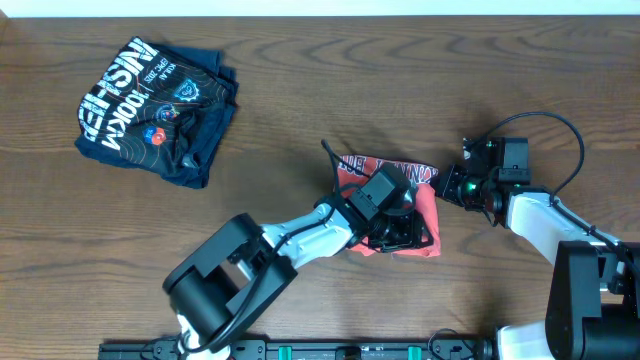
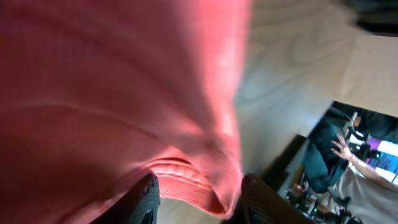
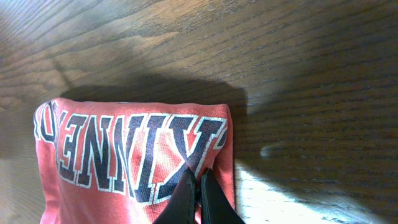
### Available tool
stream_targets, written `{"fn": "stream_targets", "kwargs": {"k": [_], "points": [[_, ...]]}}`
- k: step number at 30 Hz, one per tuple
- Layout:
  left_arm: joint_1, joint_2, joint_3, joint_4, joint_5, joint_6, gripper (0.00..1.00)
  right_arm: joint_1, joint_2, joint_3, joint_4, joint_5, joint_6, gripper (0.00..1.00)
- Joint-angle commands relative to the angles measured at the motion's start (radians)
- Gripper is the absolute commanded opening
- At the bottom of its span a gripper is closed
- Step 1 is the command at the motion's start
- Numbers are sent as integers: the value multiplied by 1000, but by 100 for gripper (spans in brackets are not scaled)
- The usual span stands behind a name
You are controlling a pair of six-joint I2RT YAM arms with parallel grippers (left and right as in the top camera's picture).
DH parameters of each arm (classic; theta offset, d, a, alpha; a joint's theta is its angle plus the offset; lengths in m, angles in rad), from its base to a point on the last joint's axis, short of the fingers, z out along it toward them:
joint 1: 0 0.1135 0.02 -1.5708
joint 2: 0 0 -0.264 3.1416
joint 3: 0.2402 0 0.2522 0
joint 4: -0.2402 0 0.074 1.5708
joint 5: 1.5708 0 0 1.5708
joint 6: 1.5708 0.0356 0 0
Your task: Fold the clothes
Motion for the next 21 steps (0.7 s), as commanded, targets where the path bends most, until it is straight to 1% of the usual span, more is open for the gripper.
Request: {"fn": "stream_targets", "kwargs": {"k": [1,3,4,6,7,9,13,16,21], "points": [[2,82,-2,34,21,-67,45,-4,10,1,-3,-31,15,1],[2,116,-2,98,58,-88,44,-4,10,1,-4,-31,15,1],[2,130,-2,127,67,-99,38,-4,10,1,-5,-31,15,1],[2,139,-2,143,84,-108,19,-4,10,1,-11,-33,15,1],[2,139,-2,145,90,-108,12,-4,10,1,-12,-35,15,1],[2,137,-2,145,102,-108,6,-4,10,1,-15,-34,15,1],[2,137,-2,142,131,-107,6,-4,10,1,-15,-34,15,1],[2,133,-2,87,145,-107,7,-6,10,1,-4,-22,10,1],[13,132,-2,23,145,-103,6,-41,10,2,114,-19,-8,2]]}}
